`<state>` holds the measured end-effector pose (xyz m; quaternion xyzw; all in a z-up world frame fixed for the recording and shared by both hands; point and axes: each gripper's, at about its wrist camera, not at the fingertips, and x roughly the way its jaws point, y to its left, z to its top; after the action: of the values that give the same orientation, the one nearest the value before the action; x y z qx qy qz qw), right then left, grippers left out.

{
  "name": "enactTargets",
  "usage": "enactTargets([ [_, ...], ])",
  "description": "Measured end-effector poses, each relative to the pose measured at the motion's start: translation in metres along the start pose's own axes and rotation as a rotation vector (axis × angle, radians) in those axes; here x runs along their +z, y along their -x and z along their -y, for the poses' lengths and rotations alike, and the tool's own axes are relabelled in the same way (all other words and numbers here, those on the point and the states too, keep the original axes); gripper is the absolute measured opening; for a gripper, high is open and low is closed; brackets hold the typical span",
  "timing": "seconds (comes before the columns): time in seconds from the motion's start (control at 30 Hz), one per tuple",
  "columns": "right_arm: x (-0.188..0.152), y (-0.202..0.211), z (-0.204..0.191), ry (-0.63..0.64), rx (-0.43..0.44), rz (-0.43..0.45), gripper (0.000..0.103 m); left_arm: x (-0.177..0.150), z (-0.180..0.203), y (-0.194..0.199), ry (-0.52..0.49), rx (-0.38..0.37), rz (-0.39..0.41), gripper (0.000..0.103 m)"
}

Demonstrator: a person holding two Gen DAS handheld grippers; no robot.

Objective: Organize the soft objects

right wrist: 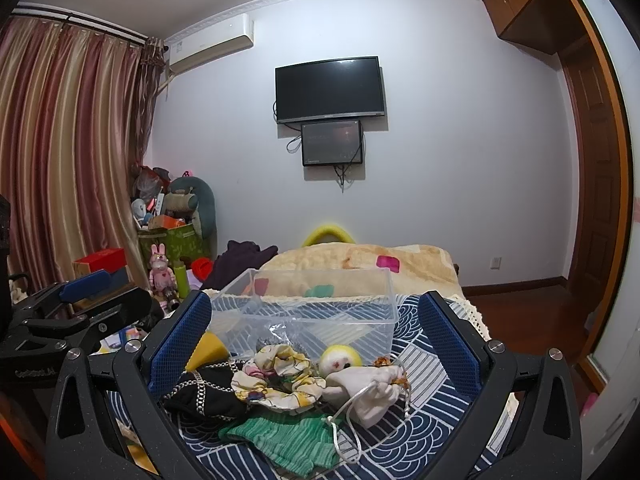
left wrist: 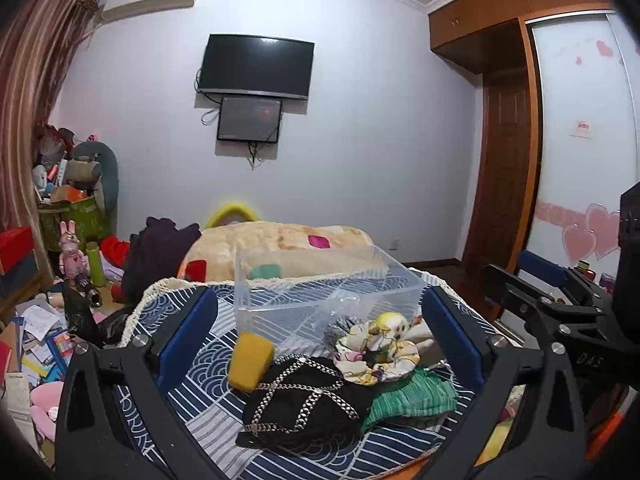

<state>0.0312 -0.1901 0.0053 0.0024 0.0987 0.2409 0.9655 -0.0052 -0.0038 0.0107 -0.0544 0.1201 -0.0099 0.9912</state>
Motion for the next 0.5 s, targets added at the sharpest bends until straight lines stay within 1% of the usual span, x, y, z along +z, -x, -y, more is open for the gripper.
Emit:
enactTargets([
  [0.2,-0.003,-0.007,0.006,-0.039,0.043,-0.034,0.103,-0.003,0.002,0.000,-0.011,-0.001,0.012,0.103],
  [0.27,-0.005,-0.009,0.008,-0.051,0.046,-0.044,0.103,-0.006,0.002,0.000,-0.010,0.000,0.017,0.103],
  [0.33,-0.006,-0.012,0.012,-0.070,0.049,-0.056,0.100,-0.008,0.000,-0.002,-0.008,0.004,0.017,0.103],
  [0.37,-0.007,-0.013,0.013,-0.077,0.053,-0.061,0.097,-0.009,-0.001,-0.003,-0.006,0.007,0.015,0.099],
  [0.4,-0.008,-0.016,0.015,-0.084,0.054,-0.073,0.092,-0.010,-0.003,-0.005,-0.002,0.008,0.006,0.092],
  [0.47,-0.010,-0.020,0.017,-0.091,0.051,-0.094,0.087,-0.011,-0.008,-0.012,0.006,0.005,-0.026,0.084],
  [0.5,-0.012,-0.023,0.018,-0.095,0.048,-0.108,0.084,-0.012,-0.011,-0.016,0.013,0.008,-0.045,0.082],
])
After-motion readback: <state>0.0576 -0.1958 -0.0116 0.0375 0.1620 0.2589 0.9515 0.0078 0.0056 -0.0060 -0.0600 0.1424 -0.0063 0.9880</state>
